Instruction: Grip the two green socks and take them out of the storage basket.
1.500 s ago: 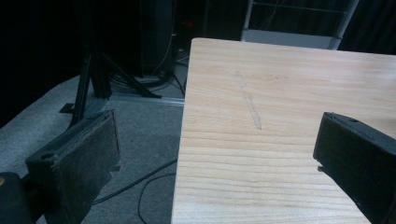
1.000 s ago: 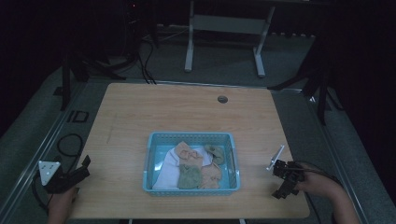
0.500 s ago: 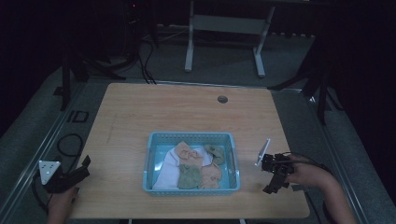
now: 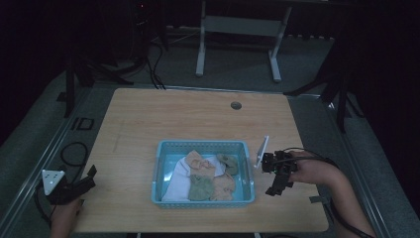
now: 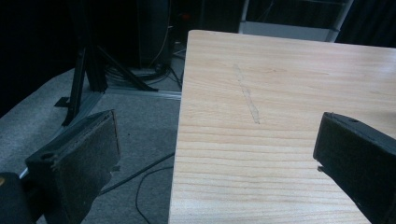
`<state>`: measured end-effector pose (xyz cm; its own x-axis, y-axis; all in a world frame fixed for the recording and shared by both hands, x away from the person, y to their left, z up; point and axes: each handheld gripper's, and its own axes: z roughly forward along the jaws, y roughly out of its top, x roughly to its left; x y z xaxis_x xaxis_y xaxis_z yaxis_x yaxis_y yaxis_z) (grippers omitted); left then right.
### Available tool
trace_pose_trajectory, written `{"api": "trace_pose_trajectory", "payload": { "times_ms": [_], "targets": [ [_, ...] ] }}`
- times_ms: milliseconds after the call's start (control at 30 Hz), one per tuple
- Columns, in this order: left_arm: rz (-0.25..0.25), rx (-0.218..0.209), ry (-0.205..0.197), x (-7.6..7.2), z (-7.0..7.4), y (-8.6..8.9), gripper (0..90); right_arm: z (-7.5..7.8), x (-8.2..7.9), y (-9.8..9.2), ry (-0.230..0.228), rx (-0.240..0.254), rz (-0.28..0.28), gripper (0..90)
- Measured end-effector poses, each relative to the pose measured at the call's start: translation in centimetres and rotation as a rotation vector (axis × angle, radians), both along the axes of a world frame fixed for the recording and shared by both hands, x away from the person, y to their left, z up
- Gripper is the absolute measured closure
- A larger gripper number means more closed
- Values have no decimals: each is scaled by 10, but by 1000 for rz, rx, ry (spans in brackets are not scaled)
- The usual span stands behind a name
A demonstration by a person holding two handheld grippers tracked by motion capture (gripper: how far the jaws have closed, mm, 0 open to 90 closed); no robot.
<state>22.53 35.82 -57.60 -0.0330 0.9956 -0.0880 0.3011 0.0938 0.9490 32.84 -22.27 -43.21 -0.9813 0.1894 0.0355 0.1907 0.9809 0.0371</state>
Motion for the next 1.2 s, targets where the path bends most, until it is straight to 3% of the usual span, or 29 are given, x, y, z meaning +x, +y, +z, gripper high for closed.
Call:
{"api": "trace_pose_trajectory", "payload": {
  "times_ms": [233, 533, 633, 867, 1200],
  "targets": [
    [-1, -3, 1, 0, 0, 1, 7, 7, 4, 30, -4, 3, 67, 145],
    [-3, -6, -3, 0, 0, 1, 7, 2, 8, 65, 13, 6, 127, 146],
    [-3, -8, -3, 0, 0, 1, 7, 0, 9, 74, 26, 2, 137, 146],
    [-5, -9, -6, 0, 0, 1, 7, -2, 8, 94, -4, 13, 190, 183],
    [-7, -10, -5, 0, 0, 1, 7, -6, 9, 121, 1, 4, 239, 186]
  ]
}}
